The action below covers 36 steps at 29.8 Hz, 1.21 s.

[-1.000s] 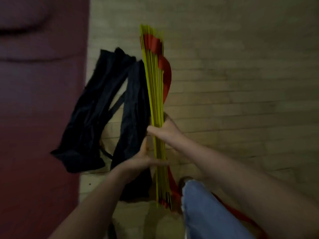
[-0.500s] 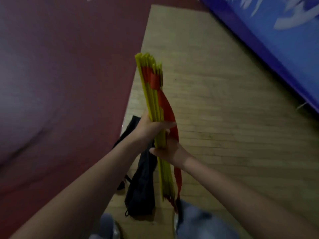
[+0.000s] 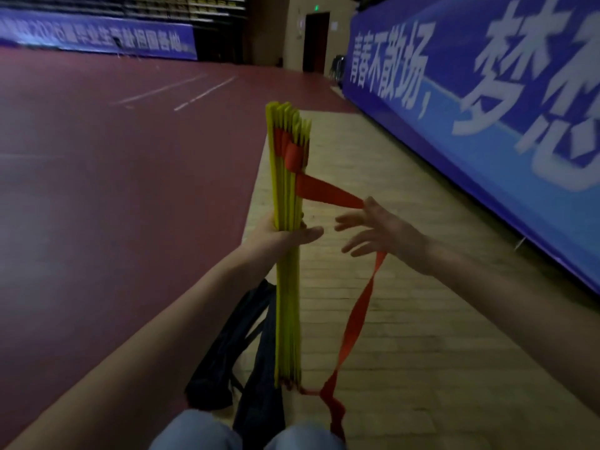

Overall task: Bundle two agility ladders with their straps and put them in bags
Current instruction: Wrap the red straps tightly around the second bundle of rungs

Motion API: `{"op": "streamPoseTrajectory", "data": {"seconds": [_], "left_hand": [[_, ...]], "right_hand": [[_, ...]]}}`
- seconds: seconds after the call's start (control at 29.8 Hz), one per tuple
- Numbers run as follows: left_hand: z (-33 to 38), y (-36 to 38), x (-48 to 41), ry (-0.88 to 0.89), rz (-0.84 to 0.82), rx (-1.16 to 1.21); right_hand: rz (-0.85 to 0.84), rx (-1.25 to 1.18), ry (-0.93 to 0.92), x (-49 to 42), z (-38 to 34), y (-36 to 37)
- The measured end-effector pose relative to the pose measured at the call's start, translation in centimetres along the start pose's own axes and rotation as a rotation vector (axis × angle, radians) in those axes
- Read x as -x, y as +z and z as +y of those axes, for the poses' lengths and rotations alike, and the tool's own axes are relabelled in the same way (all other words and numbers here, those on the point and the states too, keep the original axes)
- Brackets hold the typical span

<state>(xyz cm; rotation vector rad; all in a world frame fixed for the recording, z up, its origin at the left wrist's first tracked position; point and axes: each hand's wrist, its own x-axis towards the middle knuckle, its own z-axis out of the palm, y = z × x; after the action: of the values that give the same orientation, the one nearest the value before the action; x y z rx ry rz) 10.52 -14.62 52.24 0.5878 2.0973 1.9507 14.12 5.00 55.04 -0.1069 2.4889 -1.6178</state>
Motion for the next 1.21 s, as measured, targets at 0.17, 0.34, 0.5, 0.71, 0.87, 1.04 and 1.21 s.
{"op": "streamPoseTrajectory", "data": {"seconds": [0.17,0.34,0.5,0.71,0.87,1.04,1.21], "left_hand": [[4.6,1.8,2.2,0.076,-0.048,0.015],[8.3,2.8,4.3,0.164,-0.058,-0.014],[10.3,3.9,7.2,0.24,-0.001,-0.067],[13.2,3.5,9.0,0.264,0.241,-0.092],[11.6,3.6,10.4,0.226,0.255,-0.113],[12.0,2.5,10.8,0.211,0.342,-0.056],[12.9,2.8,10.8,0.174,0.298,-0.071]], "right_hand": [[0.182,-0.01,-0.072,3.2,-1.0,-2.2],[0.274,-0.177,0.046,5.1,-2.2,-3.5],[0.281,-0.014,0.026,7.7,-2.7,-1.9],[0.452,-0.01,-0.06,9.7,-2.4,-3.0],[0.368,0.041,0.021,11.0,0.5,-2.8],[0.292,0.075,0.055,12.0,7.2,2.2],[0.212,-0.001,0.04,12.4,10.7,8.9]]}}
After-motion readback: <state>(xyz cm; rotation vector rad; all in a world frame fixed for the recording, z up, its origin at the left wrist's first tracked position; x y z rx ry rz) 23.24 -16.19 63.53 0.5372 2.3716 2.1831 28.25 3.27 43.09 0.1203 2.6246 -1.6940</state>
